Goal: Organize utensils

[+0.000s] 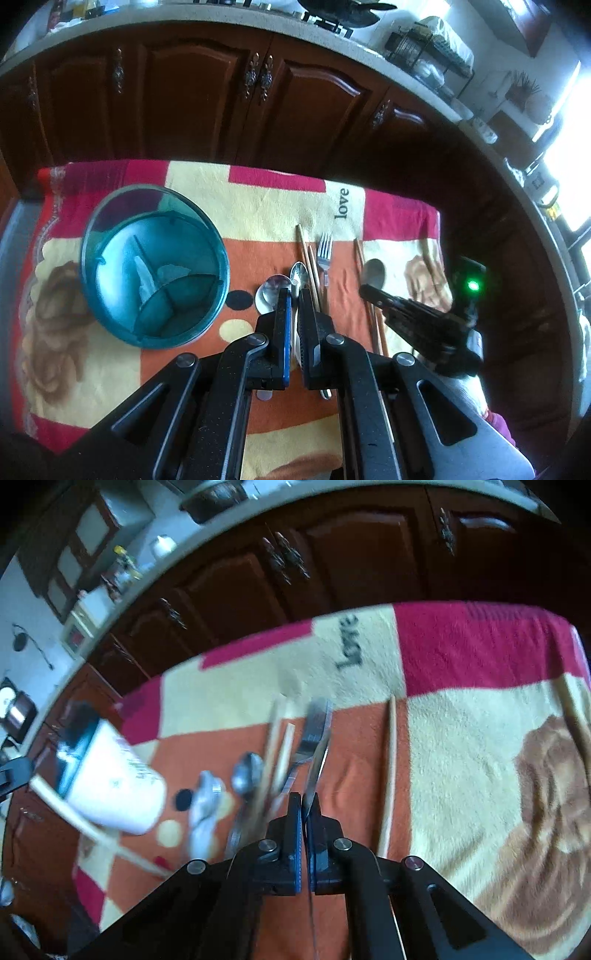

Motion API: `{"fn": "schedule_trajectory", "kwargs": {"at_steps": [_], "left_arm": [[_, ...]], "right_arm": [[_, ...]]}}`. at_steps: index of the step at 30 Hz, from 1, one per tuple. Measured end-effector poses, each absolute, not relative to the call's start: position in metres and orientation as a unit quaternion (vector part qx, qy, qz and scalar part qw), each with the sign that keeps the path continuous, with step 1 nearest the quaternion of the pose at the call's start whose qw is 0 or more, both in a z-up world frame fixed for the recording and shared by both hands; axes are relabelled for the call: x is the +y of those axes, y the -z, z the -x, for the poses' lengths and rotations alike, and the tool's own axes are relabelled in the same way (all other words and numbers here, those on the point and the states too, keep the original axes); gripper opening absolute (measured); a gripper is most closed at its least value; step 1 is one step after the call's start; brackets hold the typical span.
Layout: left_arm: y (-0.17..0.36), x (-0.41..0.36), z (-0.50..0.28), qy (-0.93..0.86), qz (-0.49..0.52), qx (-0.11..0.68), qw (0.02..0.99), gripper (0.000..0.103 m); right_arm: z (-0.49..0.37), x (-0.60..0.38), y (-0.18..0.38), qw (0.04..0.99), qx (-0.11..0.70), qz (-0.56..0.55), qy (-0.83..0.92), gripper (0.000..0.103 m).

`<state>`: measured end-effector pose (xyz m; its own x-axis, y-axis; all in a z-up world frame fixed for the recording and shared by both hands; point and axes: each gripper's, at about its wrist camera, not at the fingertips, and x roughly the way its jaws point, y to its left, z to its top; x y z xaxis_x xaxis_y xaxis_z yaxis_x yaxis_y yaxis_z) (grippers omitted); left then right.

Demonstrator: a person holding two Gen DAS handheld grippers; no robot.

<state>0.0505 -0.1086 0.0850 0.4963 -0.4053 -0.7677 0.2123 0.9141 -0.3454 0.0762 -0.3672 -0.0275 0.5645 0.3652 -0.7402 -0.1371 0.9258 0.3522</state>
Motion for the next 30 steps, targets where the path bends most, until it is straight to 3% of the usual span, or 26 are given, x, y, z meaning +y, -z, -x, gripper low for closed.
{"fn": "schedule_trajectory", "kwargs": {"at_steps": [12,17,19,22,30], "left_arm": [[-0.118,-0.071,-0.034,0.171,0.127,0.440,0.872,0.003],[-0.114,-0.068,-0.023,0.168,0.126,0.440,0.873,0.004],[-0.103,-0.070,-0.021,0.165,0.130,0.449,0.868,0.011],[-0.081,-0.079,-0.016,0.149,0.139,0.456,0.866,0.042],[-0.028,-0.106,-0.024,0.065,0.147,0.455,0.876,0.045]], "right_arm": [[-0.048,-0.326,-0.070,0.899,0.359,-0.134,-0.211,0.002],[-0.046,-0.308,-0.078,0.899,0.355,-0.125,-0.224,0.002],[-0.043,-0.304,-0.075,0.896,0.360,-0.124,-0.228,0.002],[-0.040,-0.302,-0.067,0.892,0.367,-0.122,-0.232,0.002],[-0.032,-0.323,-0.058,0.890,0.369,-0.132,-0.235,0.002]]}}
